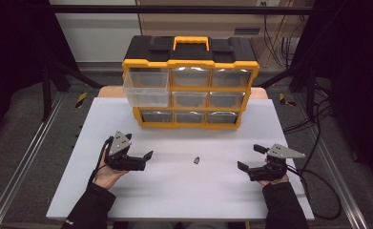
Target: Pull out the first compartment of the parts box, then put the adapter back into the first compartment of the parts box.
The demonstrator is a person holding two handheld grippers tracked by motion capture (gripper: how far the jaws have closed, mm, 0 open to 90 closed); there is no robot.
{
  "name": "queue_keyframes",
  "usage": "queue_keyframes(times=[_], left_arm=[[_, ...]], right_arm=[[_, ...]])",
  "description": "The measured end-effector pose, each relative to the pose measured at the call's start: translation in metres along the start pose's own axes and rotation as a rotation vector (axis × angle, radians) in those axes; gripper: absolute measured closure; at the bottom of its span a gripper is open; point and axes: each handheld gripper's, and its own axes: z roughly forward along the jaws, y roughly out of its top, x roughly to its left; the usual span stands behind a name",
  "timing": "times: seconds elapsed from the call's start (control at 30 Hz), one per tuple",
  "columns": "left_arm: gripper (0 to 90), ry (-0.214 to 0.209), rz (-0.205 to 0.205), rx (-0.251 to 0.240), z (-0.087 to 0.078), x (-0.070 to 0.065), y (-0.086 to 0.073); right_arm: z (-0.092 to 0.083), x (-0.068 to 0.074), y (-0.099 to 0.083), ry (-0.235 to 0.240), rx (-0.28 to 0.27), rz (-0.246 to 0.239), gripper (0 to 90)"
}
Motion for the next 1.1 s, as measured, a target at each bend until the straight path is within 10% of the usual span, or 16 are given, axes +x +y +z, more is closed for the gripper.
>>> queue_keyframes(times=[1.1], left_arm=[[1.0, -0.091, -0.02, 0.044, 0.024, -0.036, 0.007]], right_arm=[[-0.001, -0.001, 0.0, -0.003, 0.0, 0.006, 0.2]])
